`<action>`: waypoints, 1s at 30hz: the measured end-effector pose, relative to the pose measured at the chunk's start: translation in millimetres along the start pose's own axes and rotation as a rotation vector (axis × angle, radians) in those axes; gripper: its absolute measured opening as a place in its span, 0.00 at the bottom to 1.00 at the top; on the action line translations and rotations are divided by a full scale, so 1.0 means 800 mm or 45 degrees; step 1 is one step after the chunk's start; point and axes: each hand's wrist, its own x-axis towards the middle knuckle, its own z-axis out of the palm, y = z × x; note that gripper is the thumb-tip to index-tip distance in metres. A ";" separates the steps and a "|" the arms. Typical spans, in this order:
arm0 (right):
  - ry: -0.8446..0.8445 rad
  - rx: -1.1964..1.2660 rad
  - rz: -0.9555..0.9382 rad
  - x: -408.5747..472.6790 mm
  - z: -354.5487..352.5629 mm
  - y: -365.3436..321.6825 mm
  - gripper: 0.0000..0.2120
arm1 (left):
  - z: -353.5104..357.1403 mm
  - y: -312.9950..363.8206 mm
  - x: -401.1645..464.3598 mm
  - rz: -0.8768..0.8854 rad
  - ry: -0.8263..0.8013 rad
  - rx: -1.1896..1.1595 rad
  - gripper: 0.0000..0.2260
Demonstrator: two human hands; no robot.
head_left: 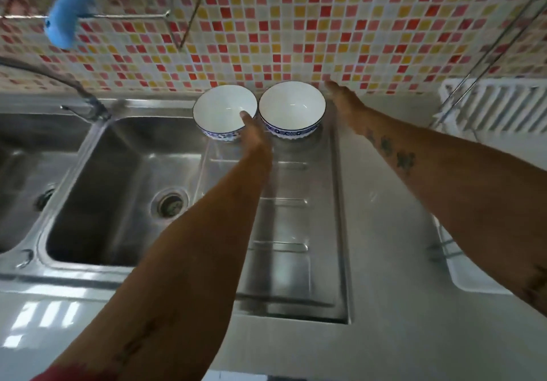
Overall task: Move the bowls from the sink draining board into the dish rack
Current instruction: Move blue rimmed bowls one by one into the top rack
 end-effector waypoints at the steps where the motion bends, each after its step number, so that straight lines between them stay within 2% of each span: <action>1: 0.009 0.025 -0.002 0.005 0.004 0.003 0.24 | 0.003 -0.001 0.009 -0.058 -0.028 -0.033 0.29; 3: -0.002 0.131 0.024 0.012 0.014 0.006 0.23 | 0.013 0.001 0.017 -0.115 -0.062 -0.084 0.26; 7: -0.073 0.181 0.162 0.021 0.032 0.011 0.21 | 0.024 -0.013 0.029 -0.045 -0.100 -0.036 0.22; 12: -0.056 0.203 0.217 0.022 0.042 0.021 0.32 | 0.026 -0.026 0.051 -0.020 -0.036 -0.007 0.22; 18: -0.005 0.356 0.218 0.009 0.042 0.027 0.32 | 0.036 -0.036 0.054 -0.028 0.047 0.098 0.21; 24: 0.070 0.397 0.131 -0.037 0.024 0.019 0.31 | 0.041 -0.031 0.014 0.029 -0.010 0.028 0.20; 30: 0.100 0.347 -0.088 -0.103 -0.005 -0.043 0.32 | 0.058 0.034 -0.075 0.097 -0.030 -0.106 0.17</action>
